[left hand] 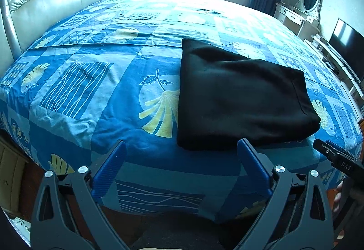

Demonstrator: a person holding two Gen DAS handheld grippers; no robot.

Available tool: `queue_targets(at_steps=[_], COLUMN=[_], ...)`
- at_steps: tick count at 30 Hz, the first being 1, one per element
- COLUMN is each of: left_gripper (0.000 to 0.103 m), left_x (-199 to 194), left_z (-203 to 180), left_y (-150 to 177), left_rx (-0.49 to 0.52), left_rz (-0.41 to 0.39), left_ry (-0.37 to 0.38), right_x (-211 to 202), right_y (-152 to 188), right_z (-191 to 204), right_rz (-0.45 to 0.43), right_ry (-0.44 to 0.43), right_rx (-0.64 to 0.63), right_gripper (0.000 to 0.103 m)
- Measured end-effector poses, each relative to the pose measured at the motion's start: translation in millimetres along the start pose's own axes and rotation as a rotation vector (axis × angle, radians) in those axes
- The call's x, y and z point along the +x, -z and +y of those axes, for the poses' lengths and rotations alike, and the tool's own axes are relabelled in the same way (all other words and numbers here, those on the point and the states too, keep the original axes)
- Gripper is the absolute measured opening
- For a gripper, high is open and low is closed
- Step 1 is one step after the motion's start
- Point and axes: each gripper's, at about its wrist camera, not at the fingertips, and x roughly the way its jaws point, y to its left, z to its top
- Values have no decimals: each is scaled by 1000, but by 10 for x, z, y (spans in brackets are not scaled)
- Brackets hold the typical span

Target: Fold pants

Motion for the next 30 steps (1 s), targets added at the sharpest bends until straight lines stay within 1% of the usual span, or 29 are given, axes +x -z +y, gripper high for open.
queue_targets(at_steps=[30], left_gripper=[97], left_x=[-57], left_z=[-172], left_y=[34], left_rx=[80], left_rz=[-27], left_ry=[-3], right_x=[49], right_y=[30], right_z=[29], right_rz=[25], right_ry=[-6], right_rx=[-21], right_gripper=[82])
